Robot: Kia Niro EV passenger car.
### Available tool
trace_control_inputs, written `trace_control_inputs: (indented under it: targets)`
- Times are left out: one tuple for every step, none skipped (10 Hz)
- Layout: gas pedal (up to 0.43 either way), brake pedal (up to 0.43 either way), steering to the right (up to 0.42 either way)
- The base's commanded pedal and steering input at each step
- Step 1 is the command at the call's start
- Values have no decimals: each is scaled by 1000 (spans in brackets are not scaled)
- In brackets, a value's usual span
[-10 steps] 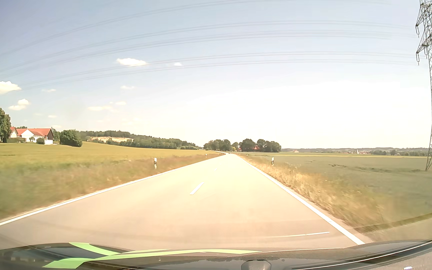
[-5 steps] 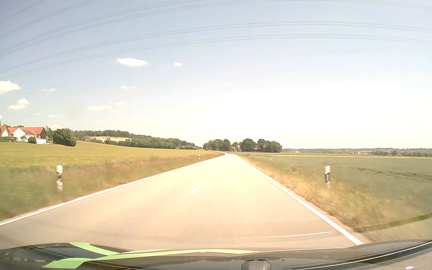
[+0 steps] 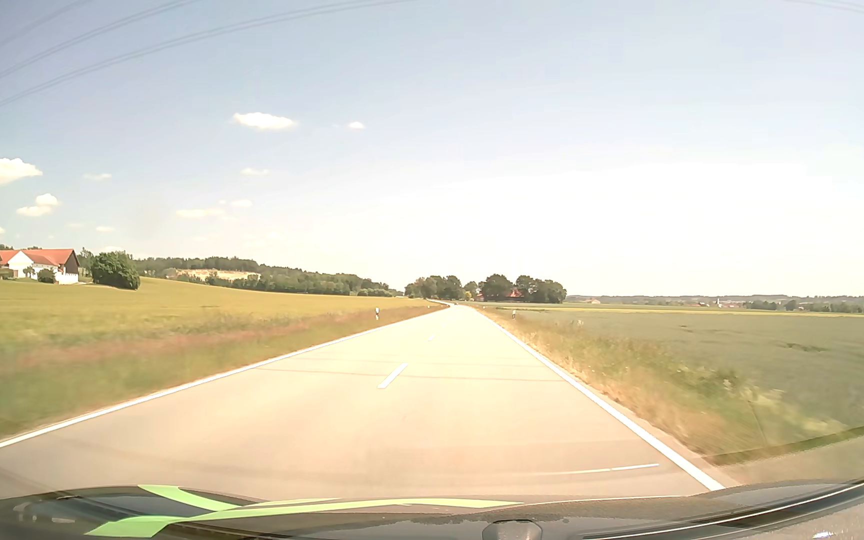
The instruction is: Follow the waypoints while adhering to traffic rules and regulations
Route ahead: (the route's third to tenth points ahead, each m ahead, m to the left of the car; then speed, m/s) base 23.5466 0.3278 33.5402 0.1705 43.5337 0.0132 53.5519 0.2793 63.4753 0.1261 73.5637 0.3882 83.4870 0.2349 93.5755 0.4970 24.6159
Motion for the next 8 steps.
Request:
trace_control_inputs:
  targets:
    - [220,0,0]
    - [220,0,0]
    - [209,0,0]
    - [189,0,0]
    - [189,0,0]
    - [197,0,0]
    - [197,0,-1]
    - [209,0,-1]
